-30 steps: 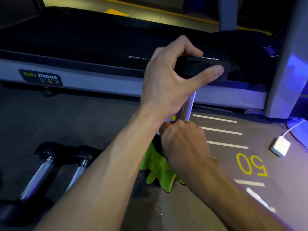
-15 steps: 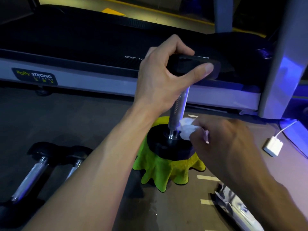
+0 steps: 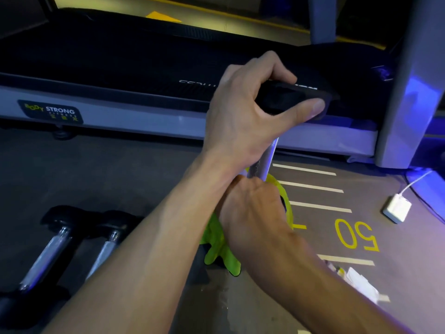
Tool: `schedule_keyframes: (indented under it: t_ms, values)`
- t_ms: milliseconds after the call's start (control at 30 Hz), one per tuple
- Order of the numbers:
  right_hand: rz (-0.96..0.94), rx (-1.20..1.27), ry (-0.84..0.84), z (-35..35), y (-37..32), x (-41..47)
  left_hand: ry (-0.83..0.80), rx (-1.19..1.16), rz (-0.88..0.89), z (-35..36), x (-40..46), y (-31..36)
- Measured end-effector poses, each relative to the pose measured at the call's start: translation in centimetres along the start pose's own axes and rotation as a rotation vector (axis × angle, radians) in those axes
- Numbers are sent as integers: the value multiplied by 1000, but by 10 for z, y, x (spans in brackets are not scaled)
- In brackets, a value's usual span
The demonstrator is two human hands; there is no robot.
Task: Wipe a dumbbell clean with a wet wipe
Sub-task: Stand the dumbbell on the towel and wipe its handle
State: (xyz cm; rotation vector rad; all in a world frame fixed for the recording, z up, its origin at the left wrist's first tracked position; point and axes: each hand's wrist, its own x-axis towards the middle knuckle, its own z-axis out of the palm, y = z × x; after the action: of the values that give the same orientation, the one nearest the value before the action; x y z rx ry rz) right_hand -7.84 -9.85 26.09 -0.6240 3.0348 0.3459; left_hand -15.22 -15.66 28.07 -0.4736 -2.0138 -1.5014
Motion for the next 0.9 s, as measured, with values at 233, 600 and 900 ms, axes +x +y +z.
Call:
schedule_keyframes:
  t_ms: [233, 600, 900]
  values:
    - [199, 301, 116, 13, 69, -45, -17, 27, -1, 3, 2, 1]
    - [6, 528, 235, 27, 66, -37, -30, 31, -30, 5, 7, -1]
    - [80, 83, -14, 8, 21, -8, -48, 14, -4, 3, 5, -1]
